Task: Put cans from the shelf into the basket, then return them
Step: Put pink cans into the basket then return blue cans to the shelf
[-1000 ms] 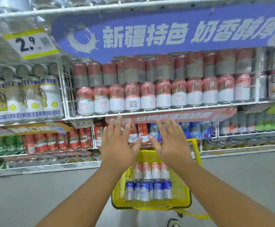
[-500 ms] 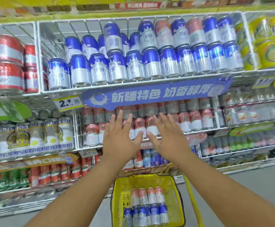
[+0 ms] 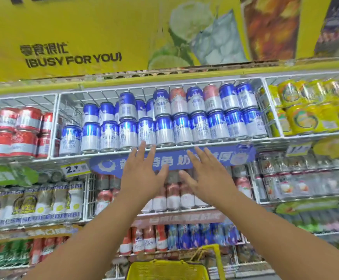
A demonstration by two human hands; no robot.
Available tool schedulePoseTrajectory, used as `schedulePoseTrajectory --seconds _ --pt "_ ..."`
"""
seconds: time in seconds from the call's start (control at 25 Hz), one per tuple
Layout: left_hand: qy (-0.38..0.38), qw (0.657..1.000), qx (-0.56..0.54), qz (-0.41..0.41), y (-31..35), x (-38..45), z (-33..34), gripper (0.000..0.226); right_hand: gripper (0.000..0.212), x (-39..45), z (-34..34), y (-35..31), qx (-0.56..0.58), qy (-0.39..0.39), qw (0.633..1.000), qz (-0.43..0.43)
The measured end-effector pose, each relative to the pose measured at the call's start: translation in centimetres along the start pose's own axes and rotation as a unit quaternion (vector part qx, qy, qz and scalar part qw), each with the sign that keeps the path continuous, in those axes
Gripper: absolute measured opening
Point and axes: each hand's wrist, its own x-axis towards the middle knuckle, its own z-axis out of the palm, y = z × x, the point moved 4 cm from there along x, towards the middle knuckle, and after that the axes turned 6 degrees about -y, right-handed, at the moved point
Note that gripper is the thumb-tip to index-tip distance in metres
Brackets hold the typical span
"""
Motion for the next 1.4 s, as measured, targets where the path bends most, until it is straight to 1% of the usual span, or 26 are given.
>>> schedulePoseTrajectory --seconds 0.16,0.32,0.68,0.84,0.92,1.04,1.2,1.28,1.4 --pt "0.020 0.999 -0.035 -0.014 4.7 1.3 -1.4 0.075 0.080 0.6 -3.7 3.3 -0.006 -0.002 1.000 -0.017" --pt "0.042 0.999 -0.026 -0.017 7.8 4.5 -2.4 0.075 0.079 2.9 -6.8 5.7 0.006 0.020 1.000 -0.016" --pt "0.041 0.998 -0.037 0.005 9.6 15.1 -2.4 0.075 0.081 10.9 -10.5 8.9 0.011 0.062 0.997 0.034" --pt "0.057 0.998 -0.017 0.003 10.4 18.5 -2.7 0.076 0.082 14.4 -11.6 9.7 0.011 0.077 0.996 0.039" --pt "0.065 0.998 -0.024 -0.009 10.6 20.0 -2.9 0.075 0.081 16.1 -12.1 10.3 0.025 0.083 0.995 0.039" --pt "0.064 0.995 -0.051 -0.050 10.9 21.6 -3.0 0.072 0.076 18.3 -13.3 11.2 0.039 0.099 0.994 0.027" --pt "0.069 0.993 -0.054 -0.083 11.8 23.7 -2.9 0.071 0.077 21.3 -14.2 13.2 0.048 0.094 0.993 0.048" --pt "0.068 0.991 -0.046 -0.103 12.1 24.5 -2.8 0.070 0.070 22.5 -14.0 13.6 0.044 0.097 0.993 0.050" --pt "0.083 0.988 -0.031 -0.126 12.1 25.6 -2.6 0.065 0.050 23.7 -13.7 13.5 0.050 0.097 0.992 0.060"
